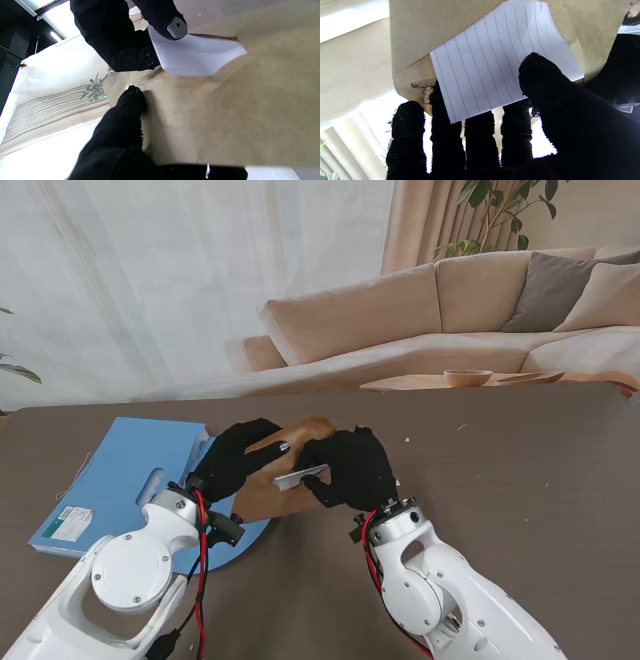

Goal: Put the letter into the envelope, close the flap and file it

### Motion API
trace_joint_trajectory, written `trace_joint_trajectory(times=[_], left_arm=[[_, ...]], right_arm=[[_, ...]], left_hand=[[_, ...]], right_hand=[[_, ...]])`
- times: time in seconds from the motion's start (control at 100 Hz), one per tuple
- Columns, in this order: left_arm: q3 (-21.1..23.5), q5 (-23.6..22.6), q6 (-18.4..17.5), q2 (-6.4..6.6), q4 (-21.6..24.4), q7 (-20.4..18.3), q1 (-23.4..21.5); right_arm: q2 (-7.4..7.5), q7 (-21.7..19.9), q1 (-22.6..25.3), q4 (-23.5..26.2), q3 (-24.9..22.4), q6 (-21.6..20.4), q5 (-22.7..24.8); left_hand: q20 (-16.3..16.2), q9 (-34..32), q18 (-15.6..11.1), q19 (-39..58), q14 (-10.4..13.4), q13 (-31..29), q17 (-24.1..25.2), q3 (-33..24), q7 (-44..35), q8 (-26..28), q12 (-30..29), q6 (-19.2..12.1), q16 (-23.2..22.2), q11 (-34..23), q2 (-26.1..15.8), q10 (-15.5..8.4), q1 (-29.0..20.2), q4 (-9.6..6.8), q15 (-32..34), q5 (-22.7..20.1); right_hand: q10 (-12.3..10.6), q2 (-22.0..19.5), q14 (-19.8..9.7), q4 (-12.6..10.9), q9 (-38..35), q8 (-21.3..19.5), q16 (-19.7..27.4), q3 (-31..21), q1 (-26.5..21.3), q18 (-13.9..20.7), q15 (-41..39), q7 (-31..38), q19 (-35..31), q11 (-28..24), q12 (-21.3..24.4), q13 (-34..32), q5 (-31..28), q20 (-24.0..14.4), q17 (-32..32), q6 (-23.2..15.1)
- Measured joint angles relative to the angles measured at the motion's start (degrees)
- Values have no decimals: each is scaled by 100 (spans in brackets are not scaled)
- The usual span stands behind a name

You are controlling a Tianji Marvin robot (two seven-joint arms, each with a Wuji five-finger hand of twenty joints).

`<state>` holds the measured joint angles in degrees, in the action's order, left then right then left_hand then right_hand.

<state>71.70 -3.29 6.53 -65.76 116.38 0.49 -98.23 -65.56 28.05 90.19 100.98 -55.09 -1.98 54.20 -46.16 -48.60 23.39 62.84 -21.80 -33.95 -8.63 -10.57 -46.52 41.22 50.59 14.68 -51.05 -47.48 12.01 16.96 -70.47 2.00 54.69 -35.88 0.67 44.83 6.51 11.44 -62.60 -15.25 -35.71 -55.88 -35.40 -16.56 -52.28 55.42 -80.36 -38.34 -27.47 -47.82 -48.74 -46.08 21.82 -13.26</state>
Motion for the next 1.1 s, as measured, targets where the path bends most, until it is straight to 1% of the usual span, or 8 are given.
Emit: trace_joint_trajectory(times=[0.25, 0.42, 0.47, 0.53, 0.67, 0.79, 0.99, 1.1], left_arm=[[-15, -19, 69, 1, 1, -4, 2], [-54, -100, 70, 4, 0, -6, 15], [-64, -104, 74, 4, -3, -2, 22], [-72, -104, 80, 4, -5, 1, 27], [-91, -102, 91, 3, -6, 1, 33], [-139, -102, 104, 3, -6, 1, 39], [-207, -67, 125, 2, -4, 21, 51], [-200, -47, 119, 1, -5, 22, 55]], right_arm=[[49, 85, 14, 68, 35, 122, 290], [73, 120, 46, 136, 19, 239, 512], [83, 111, 75, 176, 2, 249, 534], [94, 92, 110, 220, -21, 254, 551], [109, 32, 154, 277, -50, 255, 557], [115, -52, 141, 278, -40, 203, 510], [140, -174, -21, 205, 115, 184, 506], [141, -204, -96, 172, 185, 255, 493]], left_hand=[[0, 0, 0, 0, -1, 0, 0, -34, -1, 4, 54, 0, -1, 0, 0, 0, 0, 0, 0, 1], [0, 0, 0, 0, -1, 0, 0, -35, -1, 4, 54, 0, -1, 0, 0, -1, 0, 0, 0, 2], [0, 0, 0, 0, -1, 0, 1, -35, -1, 4, 54, 0, -1, 0, 0, -1, 0, 0, 0, 2], [0, 0, 0, 0, -2, 0, 2, -35, -1, 4, 54, 0, -2, 0, 0, -1, 0, 0, 0, 2], [0, 0, 0, 0, -2, 0, 5, -36, -2, 5, 55, 0, -2, 0, 0, -2, 0, 0, 0, 3], [0, 0, 0, 0, -2, 0, 5, -36, -3, 5, 56, 0, -3, 0, 0, -3, 0, 0, 0, 2], [0, 5, 1, 0, -2, 0, 6, -132, -3, 6, 61, 9, -4, 0, -1, -4, 0, 0, 0, 4], [0, 29, 1, 0, -2, 0, 6, -211, -2, 6, 72, 67, -4, 0, -63, -4, -4, 0, 0, 11]], right_hand=[[-8, -9, 1, -3, 173, -54, -12, -18, -5, 4, -4, 75, 0, -206, -217, 65, -26, -59, -62, -66], [-18, -71, 1, -4, 317, -56, -15, -82, -7, 62, 8, 87, 2, -159, -286, 253, -27, -60, -127, -69], [-18, -71, 1, -188, 315, -56, -15, -157, -10, 62, 7, 88, 2, -159, -317, 253, -27, -60, -127, -69], [-27, -80, 1, -249, 286, -119, -18, -219, -139, 62, -5, 134, 2, -176, -402, 253, -163, -62, -127, -69], [-33, -143, 1, -253, 145, -346, -159, -246, -205, 63, -258, 252, 2, -565, -726, 230, -175, -72, -54, -76], [-32, -138, 1, -253, 52, -417, -164, -246, -256, 63, -366, 268, 2, -590, -770, 123, -254, -127, 19, -76], [114, -61, 1, -278, -13, -413, -241, -248, -260, 63, -591, 269, -62, -726, -783, 112, -402, -143, 98, -38], [181, -54, 3, -261, -145, -321, -304, -249, -260, 62, -723, 268, -139, -894, -802, -126, -439, -223, 214, 65]])
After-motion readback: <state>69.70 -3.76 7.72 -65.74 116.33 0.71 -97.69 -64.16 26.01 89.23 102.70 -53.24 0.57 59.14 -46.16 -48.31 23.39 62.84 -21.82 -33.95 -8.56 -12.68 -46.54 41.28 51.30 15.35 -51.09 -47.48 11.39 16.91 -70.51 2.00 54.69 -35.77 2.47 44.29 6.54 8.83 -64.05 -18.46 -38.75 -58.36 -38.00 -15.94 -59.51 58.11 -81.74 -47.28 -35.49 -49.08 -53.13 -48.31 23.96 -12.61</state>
